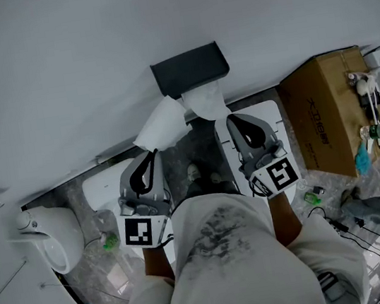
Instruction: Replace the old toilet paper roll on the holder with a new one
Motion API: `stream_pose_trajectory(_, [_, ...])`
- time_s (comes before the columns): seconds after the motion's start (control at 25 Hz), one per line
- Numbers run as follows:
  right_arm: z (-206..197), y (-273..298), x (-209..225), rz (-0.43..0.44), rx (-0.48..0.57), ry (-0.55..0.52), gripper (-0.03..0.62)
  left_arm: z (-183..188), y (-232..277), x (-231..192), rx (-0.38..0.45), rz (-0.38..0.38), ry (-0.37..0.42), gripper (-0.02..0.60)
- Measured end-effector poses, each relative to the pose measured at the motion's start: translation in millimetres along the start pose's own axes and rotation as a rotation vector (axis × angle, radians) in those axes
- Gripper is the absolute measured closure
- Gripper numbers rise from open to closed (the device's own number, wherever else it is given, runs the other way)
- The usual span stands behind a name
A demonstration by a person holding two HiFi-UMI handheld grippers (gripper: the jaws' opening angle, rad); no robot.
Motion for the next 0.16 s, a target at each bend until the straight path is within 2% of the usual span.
stream_pose_trajectory(0.16, [0.4, 0.6, -1.3, 0.001, -0.002, -0.003, 0.594, 1.3, 0.6, -0.2, 0.008, -0.002, 0.002, 0.574])
Point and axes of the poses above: the fingertips, and each gripper's own axes: y forward along the fingers, x to its right, z out of its top, the point moved 1 cm from there along -y, backward along the fingers, and after that the axes turned 13 degrees about x, right-handed, at the moved point
